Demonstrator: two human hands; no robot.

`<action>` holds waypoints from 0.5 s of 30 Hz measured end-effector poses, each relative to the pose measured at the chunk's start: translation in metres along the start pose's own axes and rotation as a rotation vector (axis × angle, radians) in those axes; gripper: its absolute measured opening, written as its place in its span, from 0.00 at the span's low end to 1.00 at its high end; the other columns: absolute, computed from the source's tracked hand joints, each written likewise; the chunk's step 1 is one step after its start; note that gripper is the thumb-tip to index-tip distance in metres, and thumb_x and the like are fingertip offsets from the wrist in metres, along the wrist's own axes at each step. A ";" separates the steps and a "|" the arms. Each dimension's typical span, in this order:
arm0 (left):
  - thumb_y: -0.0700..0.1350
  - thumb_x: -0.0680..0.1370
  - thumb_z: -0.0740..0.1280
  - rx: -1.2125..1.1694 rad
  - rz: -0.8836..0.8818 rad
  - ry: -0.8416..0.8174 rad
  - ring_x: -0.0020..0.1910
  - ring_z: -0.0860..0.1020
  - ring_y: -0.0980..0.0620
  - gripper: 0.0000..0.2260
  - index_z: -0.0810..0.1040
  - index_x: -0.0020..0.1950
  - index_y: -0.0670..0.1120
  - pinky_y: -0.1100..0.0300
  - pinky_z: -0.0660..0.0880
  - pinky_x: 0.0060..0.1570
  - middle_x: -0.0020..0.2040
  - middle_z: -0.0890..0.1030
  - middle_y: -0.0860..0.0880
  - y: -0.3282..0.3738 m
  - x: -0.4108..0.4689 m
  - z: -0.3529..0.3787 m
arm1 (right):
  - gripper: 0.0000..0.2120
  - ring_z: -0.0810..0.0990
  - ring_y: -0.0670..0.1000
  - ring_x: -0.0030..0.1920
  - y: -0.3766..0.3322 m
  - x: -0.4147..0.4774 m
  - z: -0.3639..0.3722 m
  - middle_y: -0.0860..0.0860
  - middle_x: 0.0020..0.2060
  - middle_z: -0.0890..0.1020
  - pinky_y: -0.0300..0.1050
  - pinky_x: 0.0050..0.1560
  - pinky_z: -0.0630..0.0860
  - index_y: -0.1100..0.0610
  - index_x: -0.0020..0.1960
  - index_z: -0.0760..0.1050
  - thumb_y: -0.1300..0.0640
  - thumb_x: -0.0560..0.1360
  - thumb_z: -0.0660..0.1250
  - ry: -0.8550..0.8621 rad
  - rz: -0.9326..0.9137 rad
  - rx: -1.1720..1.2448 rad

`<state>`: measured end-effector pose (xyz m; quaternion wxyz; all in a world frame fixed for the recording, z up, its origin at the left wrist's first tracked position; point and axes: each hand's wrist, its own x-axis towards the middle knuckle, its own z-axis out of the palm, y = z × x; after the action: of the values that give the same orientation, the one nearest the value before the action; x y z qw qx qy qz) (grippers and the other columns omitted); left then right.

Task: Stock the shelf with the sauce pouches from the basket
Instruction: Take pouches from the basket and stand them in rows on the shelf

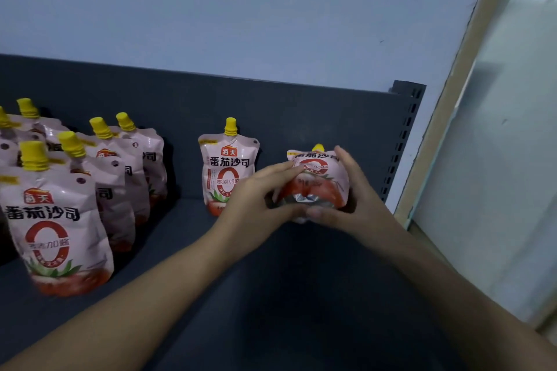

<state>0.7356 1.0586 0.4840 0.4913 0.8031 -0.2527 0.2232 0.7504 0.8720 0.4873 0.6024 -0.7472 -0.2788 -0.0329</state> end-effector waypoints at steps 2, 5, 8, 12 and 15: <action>0.38 0.71 0.73 -0.064 -0.062 -0.112 0.65 0.72 0.57 0.26 0.73 0.67 0.46 0.63 0.72 0.64 0.65 0.73 0.54 -0.003 0.002 -0.002 | 0.39 0.79 0.44 0.58 -0.001 -0.004 -0.003 0.46 0.63 0.72 0.38 0.53 0.78 0.45 0.70 0.60 0.55 0.65 0.77 -0.029 0.018 -0.118; 0.36 0.72 0.70 0.003 -0.047 -0.154 0.66 0.72 0.57 0.25 0.73 0.68 0.47 0.57 0.73 0.64 0.68 0.73 0.50 -0.004 -0.002 0.004 | 0.29 0.80 0.41 0.50 -0.001 -0.006 0.002 0.44 0.54 0.78 0.31 0.44 0.76 0.41 0.60 0.68 0.56 0.61 0.69 0.065 0.083 -0.185; 0.37 0.69 0.68 0.210 0.042 0.030 0.52 0.77 0.62 0.22 0.78 0.62 0.49 0.70 0.73 0.54 0.57 0.81 0.54 0.000 -0.009 0.022 | 0.22 0.80 0.41 0.45 0.001 -0.008 0.012 0.43 0.46 0.80 0.30 0.38 0.73 0.38 0.55 0.72 0.56 0.64 0.63 0.217 0.174 -0.314; 0.43 0.73 0.60 0.328 -0.054 0.060 0.38 0.78 0.56 0.12 0.81 0.51 0.48 0.60 0.76 0.43 0.41 0.84 0.51 0.001 -0.009 0.032 | 0.15 0.78 0.50 0.46 0.008 -0.009 0.016 0.47 0.46 0.81 0.42 0.43 0.72 0.44 0.57 0.74 0.56 0.74 0.57 0.245 0.237 -0.654; 0.47 0.72 0.57 0.273 -0.119 -0.017 0.37 0.80 0.50 0.17 0.84 0.49 0.48 0.51 0.77 0.41 0.39 0.85 0.49 -0.003 -0.006 0.028 | 0.15 0.79 0.47 0.47 0.008 -0.009 0.010 0.46 0.43 0.83 0.42 0.48 0.74 0.50 0.52 0.81 0.60 0.75 0.57 0.317 0.232 -0.583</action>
<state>0.7359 1.0356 0.4673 0.3875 0.8779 -0.1763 0.2193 0.7440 0.8766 0.4745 0.3991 -0.9002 -0.0740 -0.1580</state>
